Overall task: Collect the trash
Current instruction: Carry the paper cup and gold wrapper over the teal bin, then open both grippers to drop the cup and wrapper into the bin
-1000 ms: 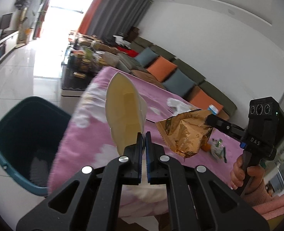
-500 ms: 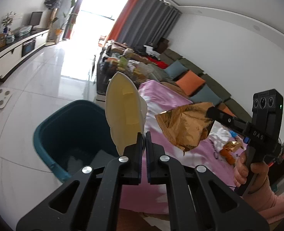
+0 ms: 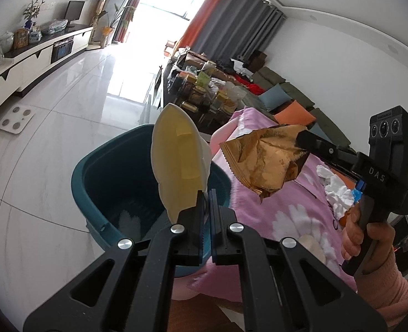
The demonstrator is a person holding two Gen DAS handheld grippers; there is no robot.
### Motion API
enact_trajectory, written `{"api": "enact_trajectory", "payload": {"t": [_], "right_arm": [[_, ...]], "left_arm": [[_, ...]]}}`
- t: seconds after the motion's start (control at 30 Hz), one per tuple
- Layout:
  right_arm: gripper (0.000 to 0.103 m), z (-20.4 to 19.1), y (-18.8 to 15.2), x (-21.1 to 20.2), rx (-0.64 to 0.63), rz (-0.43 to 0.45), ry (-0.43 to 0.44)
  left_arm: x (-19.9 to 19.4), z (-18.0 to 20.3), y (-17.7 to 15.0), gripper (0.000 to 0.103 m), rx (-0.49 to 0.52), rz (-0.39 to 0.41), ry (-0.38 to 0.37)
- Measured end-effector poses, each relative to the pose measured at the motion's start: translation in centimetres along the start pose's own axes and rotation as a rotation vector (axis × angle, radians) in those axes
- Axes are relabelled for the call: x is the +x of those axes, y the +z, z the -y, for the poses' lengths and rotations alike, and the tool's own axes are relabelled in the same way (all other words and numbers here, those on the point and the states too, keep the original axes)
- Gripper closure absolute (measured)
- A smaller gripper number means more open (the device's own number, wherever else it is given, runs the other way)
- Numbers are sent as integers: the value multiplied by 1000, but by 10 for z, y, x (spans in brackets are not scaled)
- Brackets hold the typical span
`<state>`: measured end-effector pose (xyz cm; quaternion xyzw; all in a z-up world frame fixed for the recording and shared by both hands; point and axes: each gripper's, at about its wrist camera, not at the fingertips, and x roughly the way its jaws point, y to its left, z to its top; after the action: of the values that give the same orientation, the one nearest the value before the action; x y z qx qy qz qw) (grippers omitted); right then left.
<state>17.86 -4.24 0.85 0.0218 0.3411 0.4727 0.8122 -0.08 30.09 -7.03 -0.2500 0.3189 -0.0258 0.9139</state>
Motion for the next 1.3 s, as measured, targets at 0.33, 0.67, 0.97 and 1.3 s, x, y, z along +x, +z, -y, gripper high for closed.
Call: {"api": "enact_trajectory", "payload": {"t": [0.33,0.67,0.97,1.3], "right_arm": [[86,-9,2,32,-26,-63,-31],[86,-17,2,54,-56,-121,-55],[86,-22,2,74,-76,-179,-70],[84,-26,-1,93,-81,-235,-74]], "left_arm": [[18,-11,-5,99,-36,-29,31],[32,-18,-8,99,-59,-59,47],[50,-26,-8,99,-63,-88,61],[75,-29,-2,97,-54,-111,81]]}}
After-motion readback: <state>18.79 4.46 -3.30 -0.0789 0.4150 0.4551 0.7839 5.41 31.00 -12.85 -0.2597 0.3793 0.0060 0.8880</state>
